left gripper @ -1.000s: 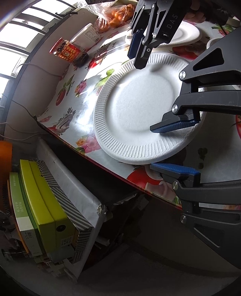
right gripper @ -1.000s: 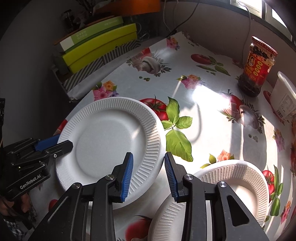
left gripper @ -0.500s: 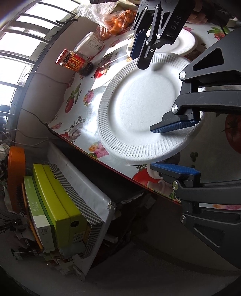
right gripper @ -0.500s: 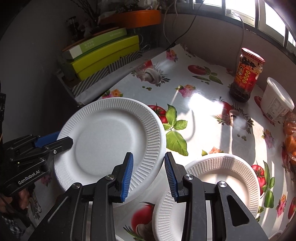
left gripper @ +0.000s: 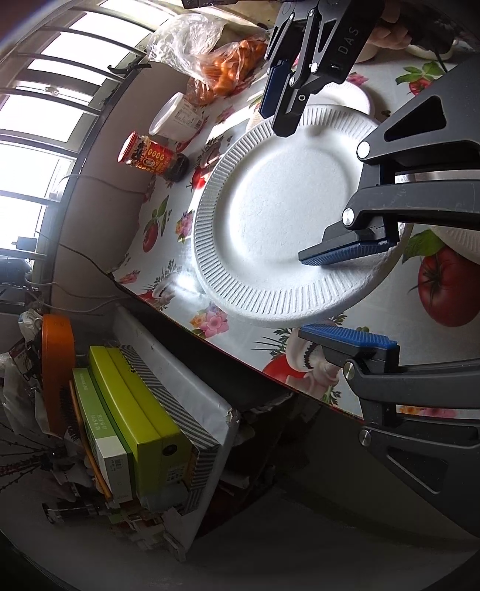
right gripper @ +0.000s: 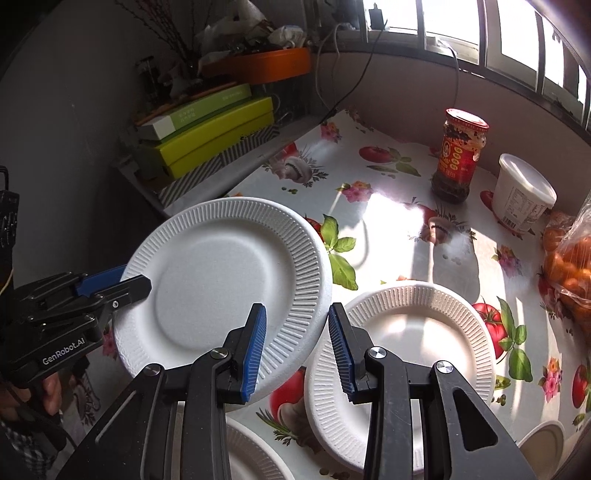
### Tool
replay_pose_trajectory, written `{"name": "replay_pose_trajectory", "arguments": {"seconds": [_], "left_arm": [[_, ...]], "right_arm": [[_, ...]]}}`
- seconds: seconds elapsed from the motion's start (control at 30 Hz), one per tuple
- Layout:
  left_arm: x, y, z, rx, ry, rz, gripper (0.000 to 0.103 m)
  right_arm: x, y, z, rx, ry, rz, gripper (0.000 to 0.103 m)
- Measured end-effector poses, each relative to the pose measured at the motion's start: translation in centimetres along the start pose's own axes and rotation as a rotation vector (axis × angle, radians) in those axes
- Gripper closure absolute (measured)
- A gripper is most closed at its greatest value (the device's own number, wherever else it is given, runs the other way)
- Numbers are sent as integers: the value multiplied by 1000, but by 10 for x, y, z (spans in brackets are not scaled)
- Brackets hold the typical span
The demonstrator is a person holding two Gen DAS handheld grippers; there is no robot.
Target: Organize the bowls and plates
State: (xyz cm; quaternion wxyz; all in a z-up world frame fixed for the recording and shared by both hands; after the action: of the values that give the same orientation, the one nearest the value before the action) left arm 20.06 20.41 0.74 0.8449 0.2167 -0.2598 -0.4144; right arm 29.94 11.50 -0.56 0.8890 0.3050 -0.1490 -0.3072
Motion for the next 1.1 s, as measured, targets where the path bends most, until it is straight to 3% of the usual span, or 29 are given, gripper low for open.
{"name": "replay_pose_trajectory", "arguments": {"seconds": [0.5,1.1], "left_arm": [[6,-37,36,15,-39,-28,68],[8,-93,53,-12,-76,-65,68]], "right_arm": [[-18,-38,44,34,-20,-13,69],[-38,-100,68,26,-34,-63,69]]}}
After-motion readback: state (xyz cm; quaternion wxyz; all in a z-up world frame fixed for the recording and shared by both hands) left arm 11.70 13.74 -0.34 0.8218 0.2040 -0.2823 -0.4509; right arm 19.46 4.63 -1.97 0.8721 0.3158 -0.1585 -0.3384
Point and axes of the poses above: each gripper's, at about its wrist camera, not at the fingertips, and z roughly against the way its jaws point, x to its right, y to its top, the point moved 4 cm from there along -z, roughly the way its jaws point, and after that the axes turned 14 degrees about z, right-handed, at the moved point
